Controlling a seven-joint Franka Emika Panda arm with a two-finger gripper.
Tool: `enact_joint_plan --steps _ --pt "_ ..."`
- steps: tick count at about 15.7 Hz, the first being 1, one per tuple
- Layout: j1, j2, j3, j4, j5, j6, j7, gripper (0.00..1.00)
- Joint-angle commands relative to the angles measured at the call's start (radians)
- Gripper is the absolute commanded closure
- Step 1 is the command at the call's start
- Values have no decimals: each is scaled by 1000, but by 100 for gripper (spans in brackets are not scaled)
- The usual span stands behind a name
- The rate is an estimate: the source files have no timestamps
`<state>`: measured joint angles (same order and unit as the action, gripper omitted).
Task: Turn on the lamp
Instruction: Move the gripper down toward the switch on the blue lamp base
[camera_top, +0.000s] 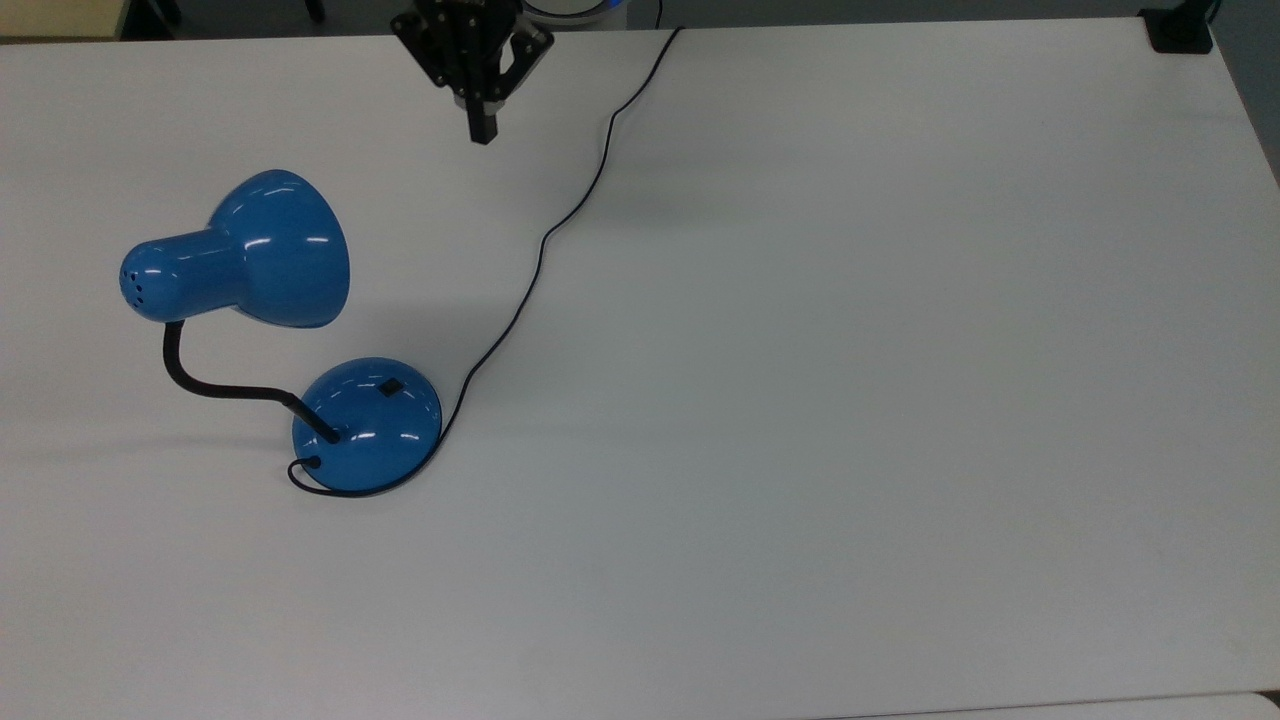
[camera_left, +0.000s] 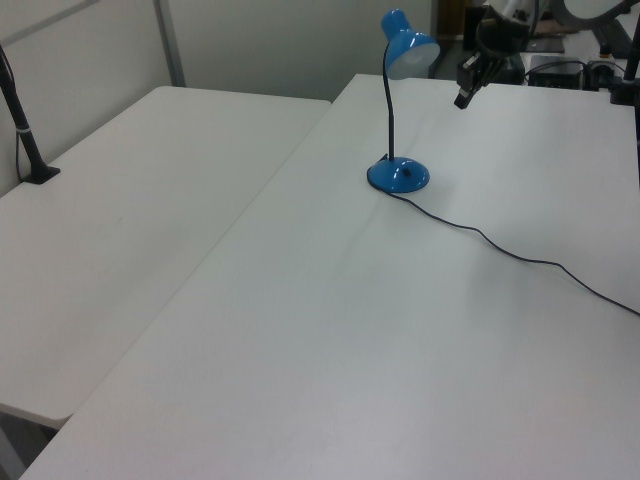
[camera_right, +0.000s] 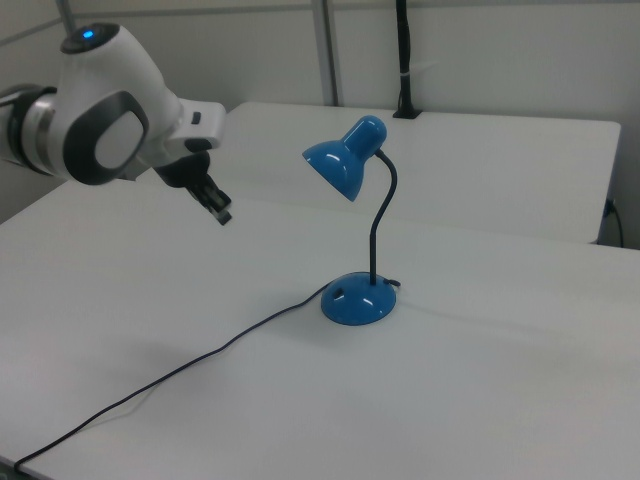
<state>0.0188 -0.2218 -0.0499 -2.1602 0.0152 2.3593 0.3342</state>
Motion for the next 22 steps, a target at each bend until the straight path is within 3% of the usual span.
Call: enact_joint_plan --steps 1,6,13,22 --pt "-46 88 16 -13 -55 133 14 100" --pt "-79 214 19 -7 -86 262 42 100" --pt "-138 363 42 32 -351 397 327 100" --pt "-175 530 41 178 -526 446 520 100"
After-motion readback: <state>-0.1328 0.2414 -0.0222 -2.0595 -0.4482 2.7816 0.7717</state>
